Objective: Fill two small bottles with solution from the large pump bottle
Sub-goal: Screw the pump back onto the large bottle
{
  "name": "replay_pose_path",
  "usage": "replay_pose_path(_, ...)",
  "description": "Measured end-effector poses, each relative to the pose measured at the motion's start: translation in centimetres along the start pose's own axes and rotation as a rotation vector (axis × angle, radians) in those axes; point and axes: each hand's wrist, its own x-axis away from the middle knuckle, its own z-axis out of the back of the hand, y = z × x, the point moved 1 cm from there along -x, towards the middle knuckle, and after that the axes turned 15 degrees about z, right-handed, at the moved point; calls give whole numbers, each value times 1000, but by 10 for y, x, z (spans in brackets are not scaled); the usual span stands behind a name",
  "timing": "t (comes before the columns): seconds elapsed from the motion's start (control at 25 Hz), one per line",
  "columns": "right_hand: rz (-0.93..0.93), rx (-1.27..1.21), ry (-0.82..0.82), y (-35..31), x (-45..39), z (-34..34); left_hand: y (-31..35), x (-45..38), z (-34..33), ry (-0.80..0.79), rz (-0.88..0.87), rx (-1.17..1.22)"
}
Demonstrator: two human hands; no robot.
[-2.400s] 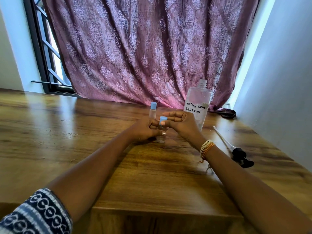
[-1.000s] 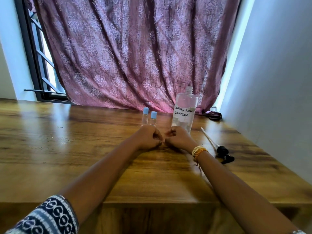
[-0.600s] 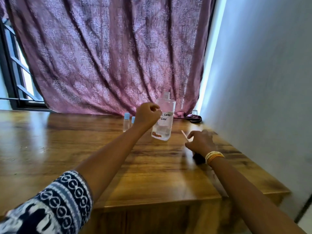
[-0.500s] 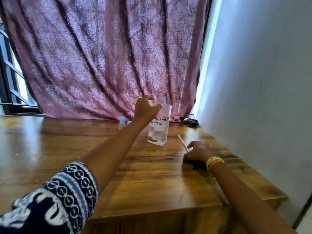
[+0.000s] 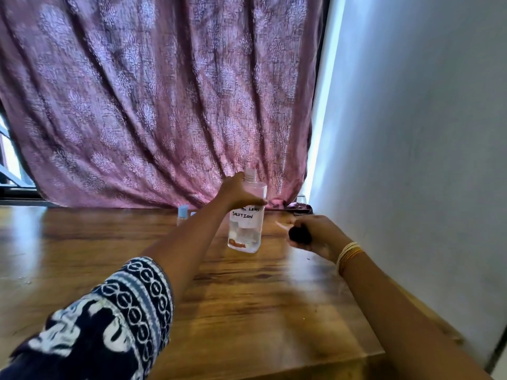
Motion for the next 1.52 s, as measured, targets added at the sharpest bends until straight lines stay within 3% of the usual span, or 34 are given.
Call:
replay_pose_path(0.16,-65,-579,8,-22,-1,-7,0,12,1,133,-58,-79)
replay_pose_path(0.32,3,-737,-11,-45,7,-18,-2,30,15,160,-59,-164)
replay_pose_path(0.68,207,-551,-160,-96,41,-50,-20,77,51,170,-108,-213)
replay_pose_path(1.12,639,-25,102,-177,28,-93,-24,82,54,81,-25,-129)
replay_pose_path(1.52,743,-45,167,-235,21,-113,-27,73,53,41,-52,-113)
